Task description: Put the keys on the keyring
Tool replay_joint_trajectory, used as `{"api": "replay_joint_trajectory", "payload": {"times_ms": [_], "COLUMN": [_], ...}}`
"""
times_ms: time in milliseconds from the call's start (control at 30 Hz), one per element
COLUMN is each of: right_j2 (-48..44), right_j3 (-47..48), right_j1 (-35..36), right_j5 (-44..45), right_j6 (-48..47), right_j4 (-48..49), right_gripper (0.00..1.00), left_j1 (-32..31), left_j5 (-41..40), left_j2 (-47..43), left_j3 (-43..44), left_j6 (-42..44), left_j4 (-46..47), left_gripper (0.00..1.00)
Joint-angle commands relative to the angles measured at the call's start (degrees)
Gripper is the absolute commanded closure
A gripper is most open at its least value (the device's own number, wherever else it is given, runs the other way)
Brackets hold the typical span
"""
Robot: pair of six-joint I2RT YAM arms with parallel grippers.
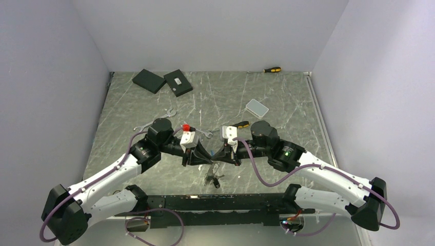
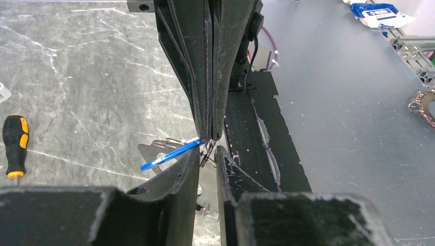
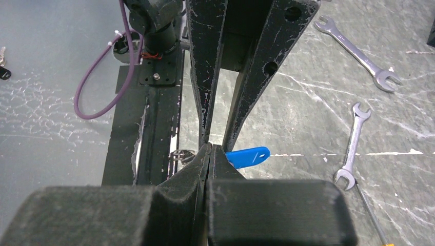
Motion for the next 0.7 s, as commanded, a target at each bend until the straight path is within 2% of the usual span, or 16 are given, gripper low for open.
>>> {"api": "replay_joint_trajectory", "payload": {"times_ms": [0, 167, 300, 667], "right_j2": [-0.6, -0.5, -0.5, -1.6], "right_j3": [2.7, 2.7, 2.8, 2.1], "right_j1": [0.3, 0.3, 0.3, 0.3], "right_j5": [0.2, 0.0, 0.0, 0.6], "right_j6": [0.0, 0.0, 0.0, 0.5], "right_j4": [4.3, 4.1, 4.2, 3.4], "right_gripper": [1.00, 1.00, 1.00, 1.00], "left_j1": [-0.3, -0.5, -0.5, -0.5], "left_j5": [-0.1, -0.2, -0.1, -1.7], "left_j2": [-0.9, -0.5, -0.1, -2.5], "left_j3": [0.2, 0.4, 0.4, 0.2], "left_j6": [0.3, 0.3, 0.0, 0.5], "left_j4": [-0.9, -1.3, -0.9, -2.1], "left_gripper": [0.76, 0.85, 1.00, 1.00]}}
